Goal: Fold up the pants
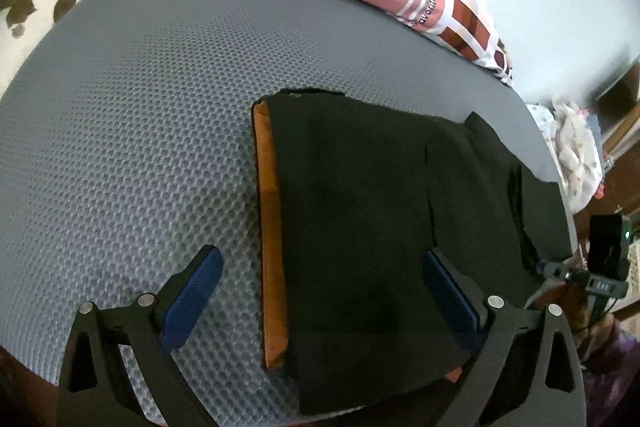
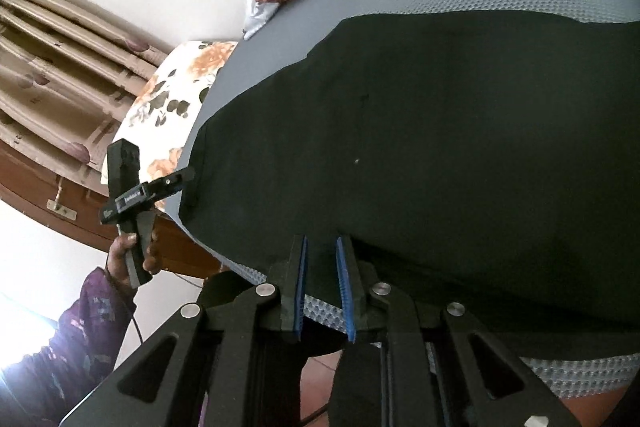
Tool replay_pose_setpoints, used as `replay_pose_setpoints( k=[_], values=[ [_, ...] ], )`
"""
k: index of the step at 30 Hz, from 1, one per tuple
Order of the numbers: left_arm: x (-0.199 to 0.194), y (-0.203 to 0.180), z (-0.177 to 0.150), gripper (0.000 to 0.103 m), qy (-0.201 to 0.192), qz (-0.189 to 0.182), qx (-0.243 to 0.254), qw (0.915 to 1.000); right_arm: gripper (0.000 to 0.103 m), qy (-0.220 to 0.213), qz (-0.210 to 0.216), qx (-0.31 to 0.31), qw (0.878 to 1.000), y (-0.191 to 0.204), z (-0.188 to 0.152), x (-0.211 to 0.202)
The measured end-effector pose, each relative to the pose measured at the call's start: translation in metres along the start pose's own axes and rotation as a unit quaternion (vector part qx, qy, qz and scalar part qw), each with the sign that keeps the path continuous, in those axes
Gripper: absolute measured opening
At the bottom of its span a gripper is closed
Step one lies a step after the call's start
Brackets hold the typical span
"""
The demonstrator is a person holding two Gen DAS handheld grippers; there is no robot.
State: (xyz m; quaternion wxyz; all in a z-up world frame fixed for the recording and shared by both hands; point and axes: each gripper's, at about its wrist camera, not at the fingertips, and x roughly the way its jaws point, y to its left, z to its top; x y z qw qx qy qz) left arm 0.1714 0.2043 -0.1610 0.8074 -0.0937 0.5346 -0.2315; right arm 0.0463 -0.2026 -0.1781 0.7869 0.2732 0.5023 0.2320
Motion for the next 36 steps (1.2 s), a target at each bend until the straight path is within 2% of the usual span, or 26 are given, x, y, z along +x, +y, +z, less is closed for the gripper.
replay_pose_setpoints(
  k=[1,3,5,8,9,12,17,19,23,25,27,28,30,31,34,35,36],
  values=[
    [0.002,-0.003,0.002,0.096,0.003,0.006,0.007,1.0000,0.020,0.001,0.002,0.001,1.000,0.001,0.000,0.001],
    [0.008,-0.018,0.005,0.057,0.000,0.060,0.046,0.9971,0.024,0.002,0.008,0.006,1.000,0.001,-0.002,0.002],
    [0.010,-0.021,0.009,0.047,0.005,0.044,0.037,0.9983,0.027,0.002,0.008,0.006,1.000,0.002,-0.004,0.003],
    [0.011,-0.021,0.010,0.039,0.002,0.042,0.032,0.9986,0.028,0.003,0.010,0.011,1.000,0.001,-0.005,0.004],
    [0.009,-0.021,0.009,0.032,0.000,0.045,0.030,0.9986,0.028,0.003,0.011,0.012,1.000,0.001,-0.006,0.004],
    [-0.002,-0.023,0.010,0.022,-0.015,0.041,0.016,0.9989,0.028,0.000,0.016,0.018,1.000,0.000,-0.007,0.001],
    [-0.037,-0.053,0.009,0.018,-0.054,0.019,-0.003,0.9984,0.028,-0.012,0.038,0.027,0.999,-0.003,-0.003,-0.006],
    [-0.051,-0.071,0.009,0.018,-0.066,0.000,-0.008,0.9978,0.029,-0.020,0.067,0.042,0.997,-0.006,-0.001,-0.010],
    [-0.073,-0.133,0.011,0.018,-0.081,-0.047,0.007,0.9956,0.039,-0.034,0.141,0.089,0.985,-0.015,0.008,-0.018],
    [-0.073,-0.161,0.012,0.017,-0.078,-0.063,0.017,0.9948,0.044,-0.040,0.176,0.113,0.977,-0.019,0.014,-0.020],
    [-0.067,-0.191,0.012,0.009,-0.068,-0.105,0.020,0.9919,0.053,-0.041,0.213,0.135,0.967,-0.020,0.019,-0.021],
    [-0.062,-0.202,0.012,0.009,-0.066,-0.116,0.023,0.9908,0.056,-0.042,0.234,0.151,0.959,-0.023,0.020,-0.021],
    [-0.050,-0.234,0.010,0.008,-0.062,-0.137,0.049,0.9874,0.068,-0.047,0.268,0.187,0.944,-0.031,0.023,-0.021],
    [-0.044,-0.245,0.009,0.008,-0.061,-0.142,0.058,0.9863,0.070,-0.048,0.286,0.206,0.935,-0.036,0.024,-0.021],
    [-0.021,-0.267,0.007,0.008,-0.052,-0.157,0.071,0.9837,0.073,-0.041,0.293,0.223,0.929,-0.042,0.030,-0.017],
    [-0.017,-0.270,0.005,0.008,-0.056,-0.151,0.077,0.9839,0.078,-0.035,0.278,0.226,0.933,-0.043,0.030,-0.015],
    [-0.018,-0.270,0.005,0.008,-0.062,-0.154,0.077,0.9831,0.078,-0.032,0.271,0.228,0.935,-0.045,0.031,-0.012]
  ],
)
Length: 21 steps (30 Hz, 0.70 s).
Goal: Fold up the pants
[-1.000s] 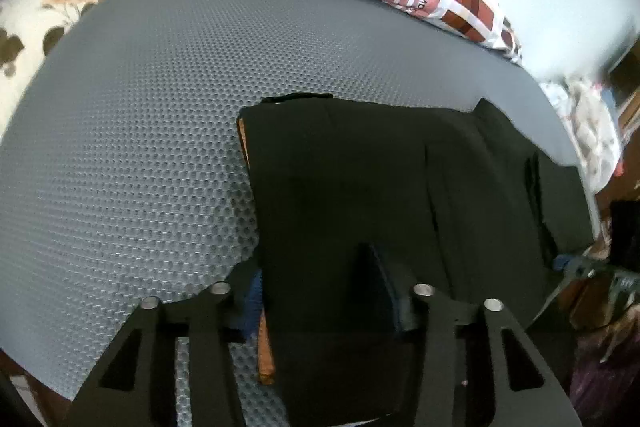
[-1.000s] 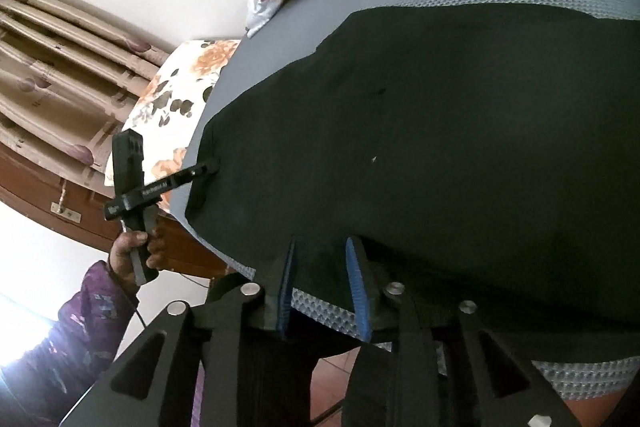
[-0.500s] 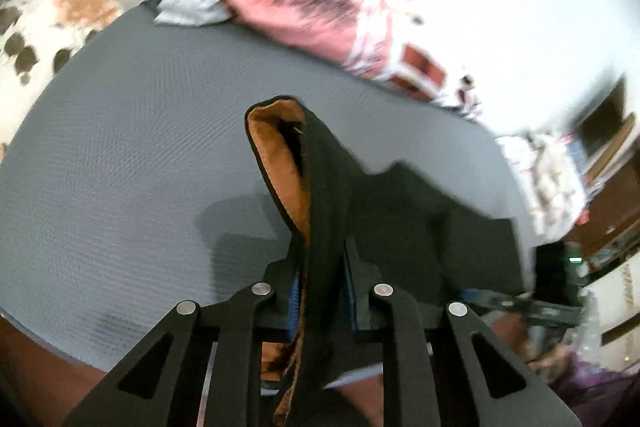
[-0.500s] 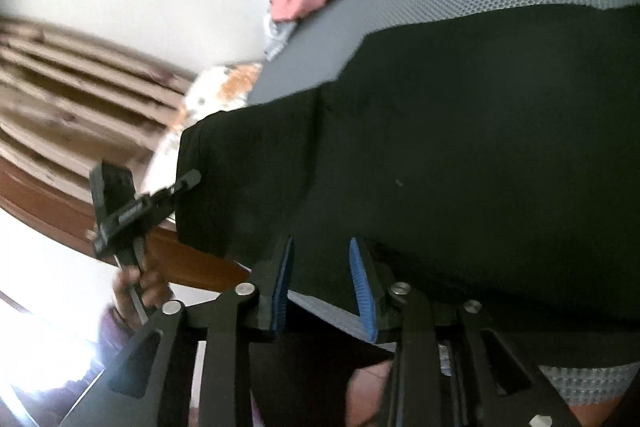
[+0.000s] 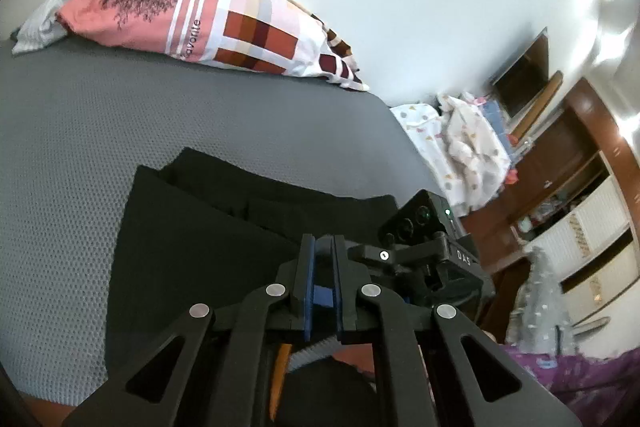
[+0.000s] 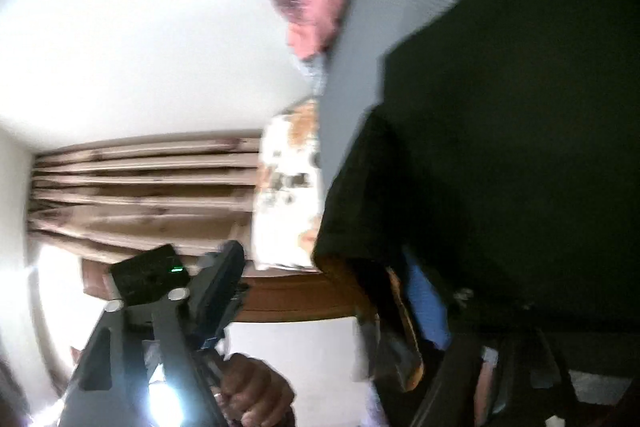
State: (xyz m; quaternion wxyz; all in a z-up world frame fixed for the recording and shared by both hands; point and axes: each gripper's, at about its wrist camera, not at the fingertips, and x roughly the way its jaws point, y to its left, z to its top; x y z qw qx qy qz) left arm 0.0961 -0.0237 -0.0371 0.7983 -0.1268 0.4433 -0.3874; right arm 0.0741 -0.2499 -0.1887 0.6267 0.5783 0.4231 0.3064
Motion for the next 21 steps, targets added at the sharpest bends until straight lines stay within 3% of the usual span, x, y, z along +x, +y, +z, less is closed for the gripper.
replay_pose_setpoints(
  k=[2,5,8,12,13,15,18,20,21],
  values=[
    [-0.014,0.004,-0.001,0.009,-0.028,0.004,-0.006,0.9996,0.078,-0.001,-0.001,0.011,1.000,-0.005,0.003,-0.001],
    [-0.038,0.018,-0.009,0.012,-0.062,0.064,0.002,0.9960,0.078,0.002,-0.022,0.006,1.000,-0.007,0.006,0.001],
    [-0.046,0.051,-0.028,0.017,-0.043,0.121,-0.021,0.9915,0.078,0.019,-0.050,-0.016,0.998,-0.002,0.004,0.011],
    [-0.042,0.081,-0.061,0.017,-0.015,0.139,-0.056,0.9886,0.075,0.034,-0.120,-0.076,0.989,0.010,-0.004,0.028],
    [-0.042,0.086,-0.069,0.017,-0.011,0.138,-0.063,0.9884,0.070,0.034,-0.137,-0.091,0.986,0.012,-0.006,0.032],
    [-0.041,0.093,-0.084,0.017,-0.007,0.131,-0.076,0.9885,0.024,0.044,-0.195,-0.125,0.972,0.014,-0.011,0.043],
    [-0.042,0.087,-0.090,0.017,-0.008,0.134,-0.072,0.9883,0.015,0.049,-0.195,-0.131,0.971,0.022,-0.009,0.042],
    [-0.047,0.076,-0.088,0.018,-0.014,0.133,-0.056,0.9894,0.014,0.044,-0.178,-0.142,0.973,0.040,-0.007,0.031],
    [-0.050,0.071,-0.085,0.024,-0.019,0.132,-0.048,0.9899,0.014,0.040,-0.168,-0.143,0.975,0.050,-0.005,0.022]
  ],
)
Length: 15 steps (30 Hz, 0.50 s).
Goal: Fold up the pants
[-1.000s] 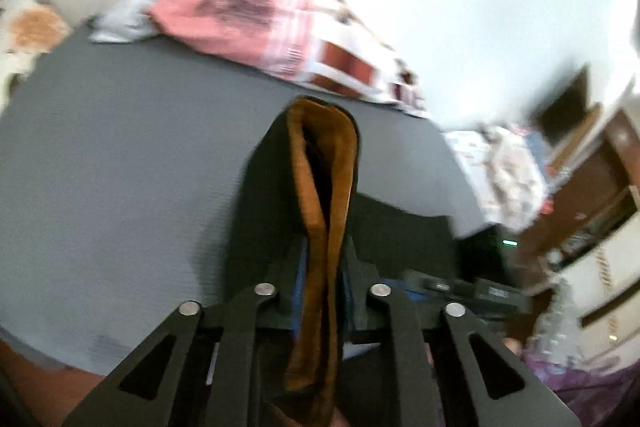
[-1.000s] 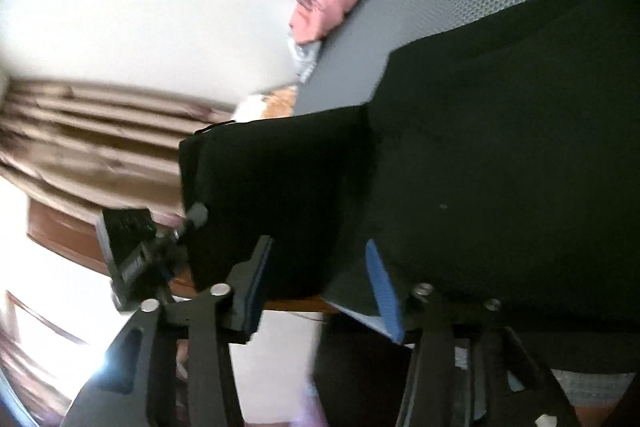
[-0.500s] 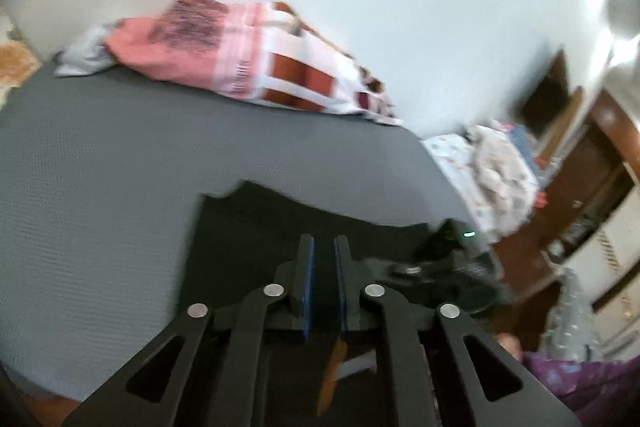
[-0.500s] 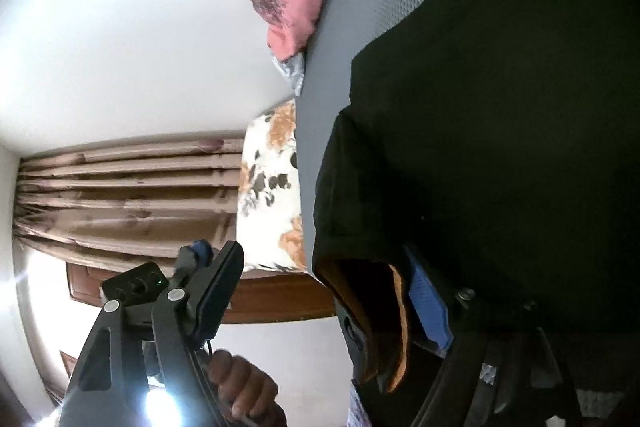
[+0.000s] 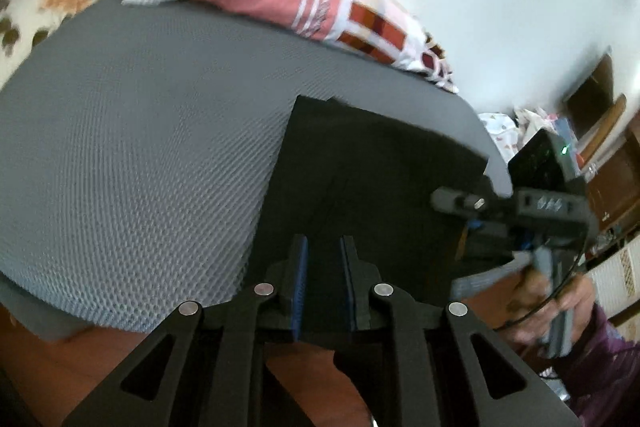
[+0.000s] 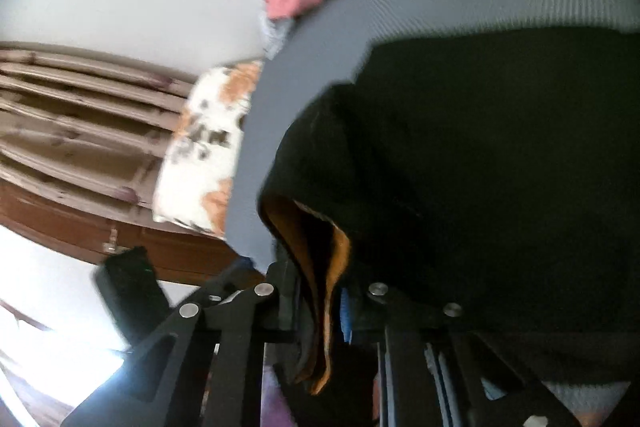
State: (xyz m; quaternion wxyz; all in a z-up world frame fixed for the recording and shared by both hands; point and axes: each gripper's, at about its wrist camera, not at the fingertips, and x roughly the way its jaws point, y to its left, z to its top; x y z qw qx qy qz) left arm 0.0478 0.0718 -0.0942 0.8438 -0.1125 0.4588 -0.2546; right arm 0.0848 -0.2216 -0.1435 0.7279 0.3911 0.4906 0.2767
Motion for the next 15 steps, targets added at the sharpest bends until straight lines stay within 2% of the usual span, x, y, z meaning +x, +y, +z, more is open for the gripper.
replay_pose_setpoints(
  k=[1,3,4,7,10,13,15],
  values=[
    [-0.003,-0.004,0.002,0.030,-0.006,-0.002,0.007,1.0000,0.014,-0.007,0.007,-0.002,1.000,0.003,0.003,-0.014],
    [-0.008,-0.018,0.009,0.061,-0.021,-0.010,0.018,0.9996,0.013,-0.029,0.005,-0.011,1.000,0.006,0.013,-0.047],
    [-0.009,-0.025,0.012,0.064,-0.029,-0.016,0.021,0.9993,0.013,-0.043,-0.004,-0.012,0.999,0.002,0.021,-0.069],
    [0.003,-0.046,0.020,0.065,-0.036,-0.031,0.035,0.9983,0.013,-0.076,-0.042,-0.012,0.996,-0.014,0.035,-0.122],
    [0.029,-0.065,0.025,0.065,-0.020,-0.039,0.043,0.9981,0.013,-0.096,-0.087,0.003,0.992,-0.046,0.046,-0.165],
    [0.059,-0.085,0.027,0.065,0.005,-0.046,0.049,0.9977,0.013,-0.100,-0.114,0.033,0.988,-0.087,0.048,-0.183],
    [0.078,-0.098,0.025,0.065,0.025,-0.049,0.060,0.9967,0.013,-0.101,-0.112,0.054,0.987,-0.107,0.047,-0.188]
  ],
)
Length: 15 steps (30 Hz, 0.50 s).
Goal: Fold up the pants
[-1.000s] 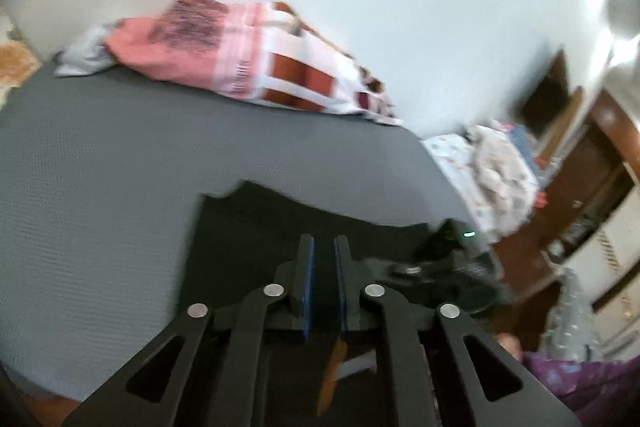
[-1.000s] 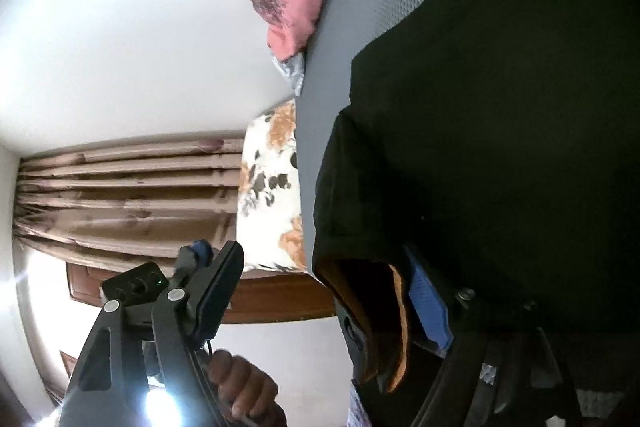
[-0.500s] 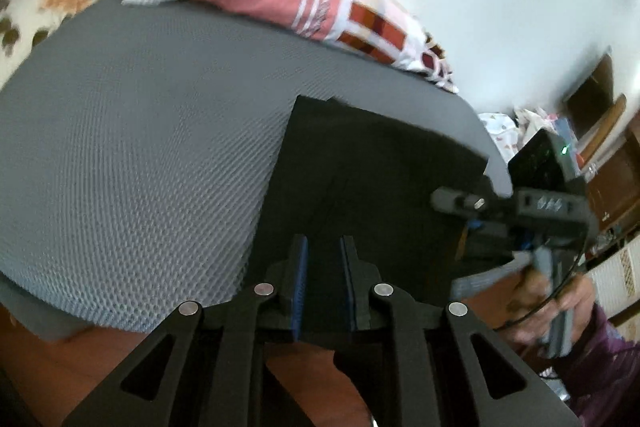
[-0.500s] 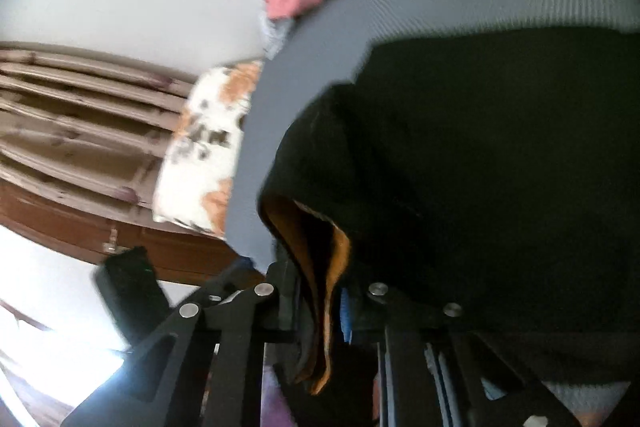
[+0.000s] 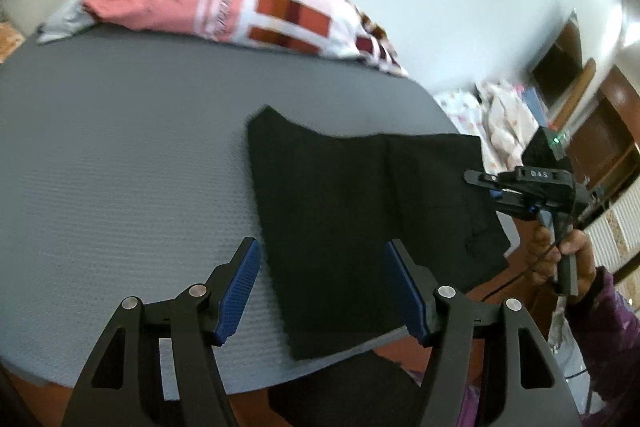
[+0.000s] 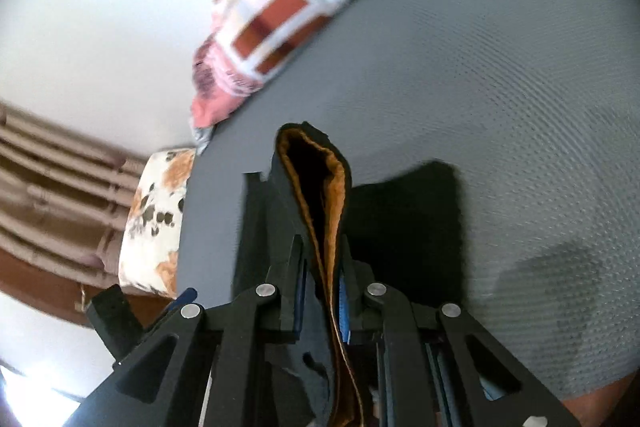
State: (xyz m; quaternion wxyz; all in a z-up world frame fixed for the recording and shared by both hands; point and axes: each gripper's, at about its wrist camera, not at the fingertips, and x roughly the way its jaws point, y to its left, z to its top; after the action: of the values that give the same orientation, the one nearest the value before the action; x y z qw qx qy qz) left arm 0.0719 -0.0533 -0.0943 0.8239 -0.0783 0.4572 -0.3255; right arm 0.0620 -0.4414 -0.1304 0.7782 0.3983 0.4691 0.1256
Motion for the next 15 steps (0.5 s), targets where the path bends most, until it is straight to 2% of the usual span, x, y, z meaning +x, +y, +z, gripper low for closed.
replay_pose_setpoints(
  k=[3,7,10,12,15],
  values=[
    [0.022,-0.016,-0.001,0.065,0.020,0.017,0.031,0.9992,0.013,0.001,0.012,0.022,1.000,-0.023,-0.003,0.003],
    [0.042,-0.029,-0.002,0.065,0.043,0.031,0.061,0.9967,0.013,0.000,0.027,0.034,0.999,-0.032,-0.003,0.002],
    [0.047,-0.032,-0.002,0.065,0.044,0.029,0.065,0.9965,0.013,-0.004,0.030,0.013,0.999,-0.027,-0.004,-0.012],
    [0.051,-0.031,-0.001,0.070,0.044,0.029,0.064,0.9965,0.012,-0.009,0.022,-0.002,1.000,-0.028,-0.001,-0.018],
    [0.065,-0.025,-0.001,0.071,0.055,0.034,0.058,0.9962,0.012,-0.016,0.011,0.015,1.000,-0.048,0.005,-0.017]
  ],
)
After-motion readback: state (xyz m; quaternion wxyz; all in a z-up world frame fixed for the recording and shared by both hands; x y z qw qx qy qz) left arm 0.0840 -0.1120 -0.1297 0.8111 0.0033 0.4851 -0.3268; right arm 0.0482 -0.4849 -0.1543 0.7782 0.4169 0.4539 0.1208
